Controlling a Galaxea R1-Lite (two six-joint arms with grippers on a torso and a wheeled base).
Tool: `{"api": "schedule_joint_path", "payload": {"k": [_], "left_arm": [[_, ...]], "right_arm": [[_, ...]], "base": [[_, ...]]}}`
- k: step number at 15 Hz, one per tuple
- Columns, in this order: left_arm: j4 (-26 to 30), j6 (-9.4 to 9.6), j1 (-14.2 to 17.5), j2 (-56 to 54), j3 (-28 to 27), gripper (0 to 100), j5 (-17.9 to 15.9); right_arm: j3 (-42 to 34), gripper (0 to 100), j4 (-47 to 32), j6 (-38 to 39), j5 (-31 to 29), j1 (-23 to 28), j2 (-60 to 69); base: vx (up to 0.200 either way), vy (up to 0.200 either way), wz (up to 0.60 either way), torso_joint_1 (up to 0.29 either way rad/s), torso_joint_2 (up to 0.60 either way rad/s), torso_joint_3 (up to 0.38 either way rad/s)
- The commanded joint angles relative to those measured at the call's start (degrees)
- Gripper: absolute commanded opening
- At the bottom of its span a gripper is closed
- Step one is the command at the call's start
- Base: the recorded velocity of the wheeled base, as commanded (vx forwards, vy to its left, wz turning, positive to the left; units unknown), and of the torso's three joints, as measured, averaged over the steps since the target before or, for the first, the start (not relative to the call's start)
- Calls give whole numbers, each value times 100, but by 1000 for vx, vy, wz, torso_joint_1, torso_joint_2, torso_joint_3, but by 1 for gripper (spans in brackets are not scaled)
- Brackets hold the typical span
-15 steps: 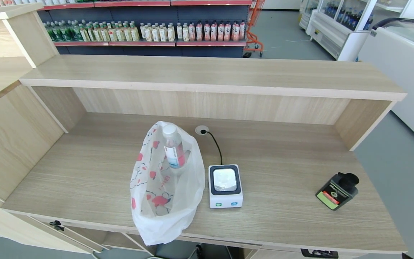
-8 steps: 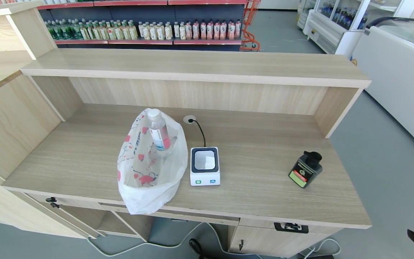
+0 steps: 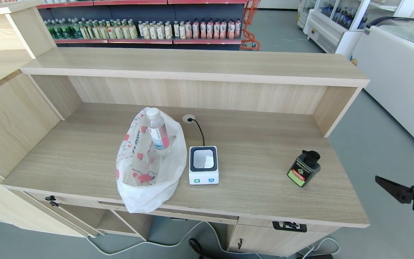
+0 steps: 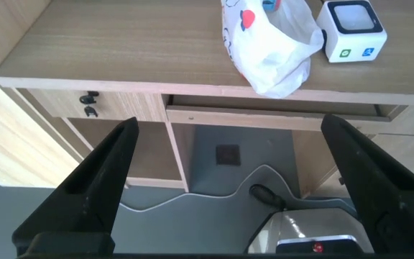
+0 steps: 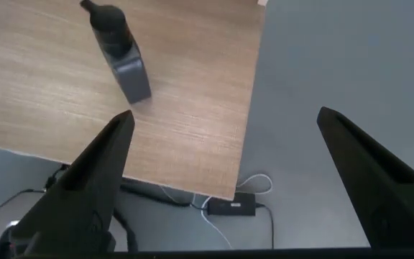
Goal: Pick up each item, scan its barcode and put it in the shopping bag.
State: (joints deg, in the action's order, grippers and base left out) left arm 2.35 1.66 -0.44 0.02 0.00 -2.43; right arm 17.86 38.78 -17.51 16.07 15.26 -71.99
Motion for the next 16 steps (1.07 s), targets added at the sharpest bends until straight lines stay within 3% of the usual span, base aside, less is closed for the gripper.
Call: {"api": "schedule_joint_path", "payload": {"k": [1, 3, 9, 16], "left_arm": [[2, 1, 0, -2, 0, 100, -4], [2, 1, 0, -2, 0, 100, -4], [2, 1, 0, -2, 0, 100, -4], [2, 1, 0, -2, 0, 100, -4]], "right_arm": [[25, 100, 886, 125, 107, -507, -1257], [-11, 100, 1475, 256, 265, -507, -1740], [33, 100, 1563, 353, 344, -691, -2215], [33, 100, 2670, 379, 687, -1052, -2979]], "base": [[0, 0, 0, 0, 0, 0], [0, 0, 0, 0, 0, 0], [0, 0, 0, 0, 0, 0], [0, 0, 0, 0, 0, 0]]}}
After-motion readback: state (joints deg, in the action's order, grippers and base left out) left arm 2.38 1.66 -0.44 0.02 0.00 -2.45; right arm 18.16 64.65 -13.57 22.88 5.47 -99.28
